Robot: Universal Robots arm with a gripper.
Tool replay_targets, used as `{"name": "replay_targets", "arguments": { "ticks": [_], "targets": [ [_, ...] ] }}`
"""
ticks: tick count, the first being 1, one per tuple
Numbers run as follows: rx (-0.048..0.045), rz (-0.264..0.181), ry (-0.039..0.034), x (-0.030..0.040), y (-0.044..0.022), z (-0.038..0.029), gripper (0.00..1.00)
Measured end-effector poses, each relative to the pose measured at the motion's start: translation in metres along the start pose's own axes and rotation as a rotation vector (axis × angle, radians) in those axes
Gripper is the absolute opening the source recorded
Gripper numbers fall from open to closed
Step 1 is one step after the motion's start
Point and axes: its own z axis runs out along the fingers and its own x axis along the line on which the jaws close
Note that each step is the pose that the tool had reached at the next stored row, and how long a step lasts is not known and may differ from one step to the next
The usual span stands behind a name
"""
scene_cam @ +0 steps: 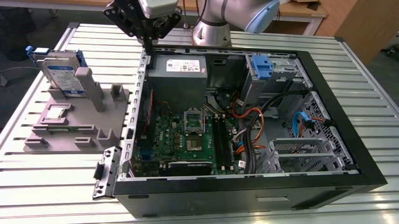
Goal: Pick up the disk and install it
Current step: 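Reach for the disk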
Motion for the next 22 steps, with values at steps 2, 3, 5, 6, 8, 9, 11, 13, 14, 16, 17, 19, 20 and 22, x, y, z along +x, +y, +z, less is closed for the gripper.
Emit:
{"name": "replay_targets", "arguments": {
  "ticks": [2, 3, 5, 6, 8, 9, 11, 13, 14, 16, 17, 19, 20, 22],
  "targets": [
    [-0.0001, 0.0, 0.0, 0.0017, -0.0001, 0.0, 0.11],
    [0.0, 0.0, 0.0, 0.0025, -0.0002, -0.0001, 0.11],
    [-0.0001, 0.0, -0.0001, 0.0037, -0.0003, 0.0, 0.11],
    [-0.0001, 0.0, -0.0001, 0.0043, -0.0003, -0.0001, 0.11],
    [0.0, 0.0, 0.0, 0.0053, -0.0004, -0.0001, 0.11],
    [0.0, 0.0, 0.0, 0.0059, -0.0004, -0.0001, 0.11],
    [-0.0001, 0.0, 0.0, 0.0068, -0.0005, -0.0002, 0.11],
    [-0.0001, 0.0, -0.0001, 0.0079, -0.0006, -0.0002, 0.11],
    [-0.0001, 0.0, 0.0, 0.0084, -0.0006, -0.0002, 0.11],
    [0.0, 0.0, 0.0, 0.0095, -0.0007, -0.0003, 0.11],
    [0.0, 0.0, 0.0, 0.0099, -0.0007, -0.0003, 0.11],
    [0.0, 0.0, 0.0, 0.0109, -0.0008, -0.0003, 0.11],
    [0.0, 0.0, 0.0, 0.0114, -0.0009, -0.0003, 0.11],
    [0.0, 0.0, 0.0, 0.0125, -0.001, -0.0003, 0.11]
  ]
}}
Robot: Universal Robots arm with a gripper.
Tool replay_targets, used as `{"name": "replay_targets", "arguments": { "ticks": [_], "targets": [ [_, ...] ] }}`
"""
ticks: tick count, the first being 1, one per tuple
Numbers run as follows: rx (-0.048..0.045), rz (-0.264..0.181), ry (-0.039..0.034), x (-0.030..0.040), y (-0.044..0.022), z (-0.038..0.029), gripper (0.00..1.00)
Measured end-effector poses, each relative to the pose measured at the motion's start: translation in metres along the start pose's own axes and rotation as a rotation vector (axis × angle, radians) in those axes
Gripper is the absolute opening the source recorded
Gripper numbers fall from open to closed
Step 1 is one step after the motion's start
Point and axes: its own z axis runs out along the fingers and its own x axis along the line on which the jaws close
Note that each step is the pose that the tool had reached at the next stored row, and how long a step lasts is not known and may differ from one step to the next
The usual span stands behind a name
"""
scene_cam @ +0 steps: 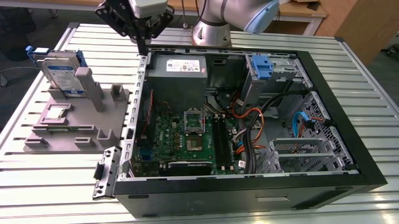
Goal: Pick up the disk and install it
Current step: 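Reach for the disk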
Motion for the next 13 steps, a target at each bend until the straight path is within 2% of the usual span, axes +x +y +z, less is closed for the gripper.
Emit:
{"name": "replay_targets", "arguments": {
  "ticks": [13],
  "targets": [
    [0.0, 0.0, 0.0, 0.0098, -0.0007, -0.0002, 0.11]
  ]
}}
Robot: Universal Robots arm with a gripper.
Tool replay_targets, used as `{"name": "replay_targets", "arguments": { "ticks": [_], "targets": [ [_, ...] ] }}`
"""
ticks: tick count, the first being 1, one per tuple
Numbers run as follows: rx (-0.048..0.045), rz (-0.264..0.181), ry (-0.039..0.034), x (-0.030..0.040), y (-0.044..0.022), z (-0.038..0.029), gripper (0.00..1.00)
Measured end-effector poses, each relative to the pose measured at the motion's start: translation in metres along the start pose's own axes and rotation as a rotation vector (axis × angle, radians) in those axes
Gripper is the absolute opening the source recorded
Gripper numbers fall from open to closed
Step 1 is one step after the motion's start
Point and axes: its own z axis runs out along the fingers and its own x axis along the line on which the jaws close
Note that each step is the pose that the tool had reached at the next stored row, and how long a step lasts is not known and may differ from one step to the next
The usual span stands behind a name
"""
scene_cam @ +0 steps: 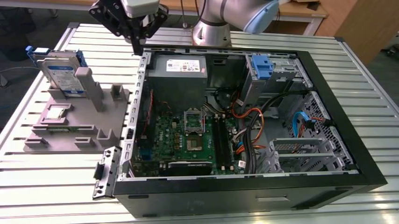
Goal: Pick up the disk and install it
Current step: 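Reach for the disk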
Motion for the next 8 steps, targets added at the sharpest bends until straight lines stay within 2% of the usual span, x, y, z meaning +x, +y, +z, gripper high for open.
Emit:
{"name": "replay_targets", "arguments": {
  "ticks": [8],
  "targets": [
    [0.0, 0.0, 0.0, 0.0066, -0.0005, -0.0002, 0.11]
  ]
}}
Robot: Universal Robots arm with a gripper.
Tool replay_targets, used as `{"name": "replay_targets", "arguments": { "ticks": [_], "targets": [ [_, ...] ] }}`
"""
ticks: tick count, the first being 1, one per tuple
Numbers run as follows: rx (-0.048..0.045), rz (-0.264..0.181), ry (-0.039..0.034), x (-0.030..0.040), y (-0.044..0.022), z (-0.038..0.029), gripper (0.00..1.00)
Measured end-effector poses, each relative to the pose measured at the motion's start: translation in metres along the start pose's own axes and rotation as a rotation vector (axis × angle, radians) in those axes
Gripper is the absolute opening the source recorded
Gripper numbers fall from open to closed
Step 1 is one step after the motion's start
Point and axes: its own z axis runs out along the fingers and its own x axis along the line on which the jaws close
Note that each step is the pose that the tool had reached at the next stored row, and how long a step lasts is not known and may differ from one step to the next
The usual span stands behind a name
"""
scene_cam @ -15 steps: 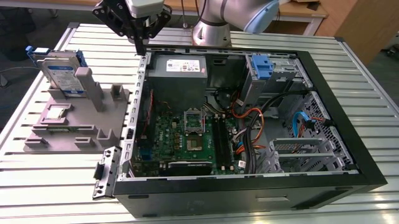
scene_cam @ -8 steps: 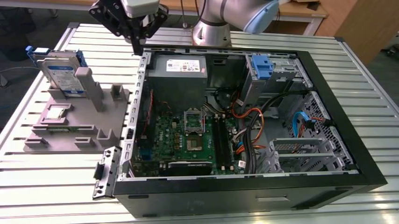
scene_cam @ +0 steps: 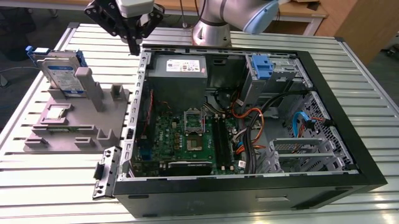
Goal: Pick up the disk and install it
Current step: 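Reach for the disk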
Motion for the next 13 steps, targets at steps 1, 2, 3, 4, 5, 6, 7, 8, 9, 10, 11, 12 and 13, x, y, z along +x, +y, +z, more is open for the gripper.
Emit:
{"name": "replay_targets", "arguments": {
  "ticks": [1, 2, 3, 4, 5, 6, 7, 8, 9, 10, 11, 12, 13],
  "targets": [
    [0.0, 0.0, 0.0, 0.0007, 0.0, 0.0, 0.11],
    [0.0, 0.0, 0.0, 0.0015, -0.0001, 0.0, 0.11],
    [0.0, 0.0, 0.0, 0.0022, -0.0001, -0.0001, 0.11],
    [0.0, 0.0, 0.0, 0.0031, -0.0002, -0.0001, 0.11],
    [0.0, 0.0, 0.0, 0.0039, -0.0003, -0.0001, 0.11],
    [0.0, 0.0, 0.0, 0.0048, -0.0003, -0.0001, 0.11],
    [0.0, 0.0, 0.0, 0.0056, -0.0004, -0.0002, 0.11],
    [0.0, 0.0, 0.0, 0.0064, -0.0005, -0.0002, 0.11],
    [-0.0001, 0.0, 0.0, 0.0072, -0.0005, -0.0002, 0.11],
    [0.0, 0.0, 0.0, 0.008, -0.0006, -0.0002, 0.11],
    [0.0, 0.0, 0.0, 0.0087, -0.0006, -0.0003, 0.11],
    [0.0, 0.0, 0.0, 0.0093, -0.0007, -0.0003, 0.11],
    [-0.0001, 0.0, 0.0, 0.0099, -0.0007, -0.0002, 0.11]
  ]
}}
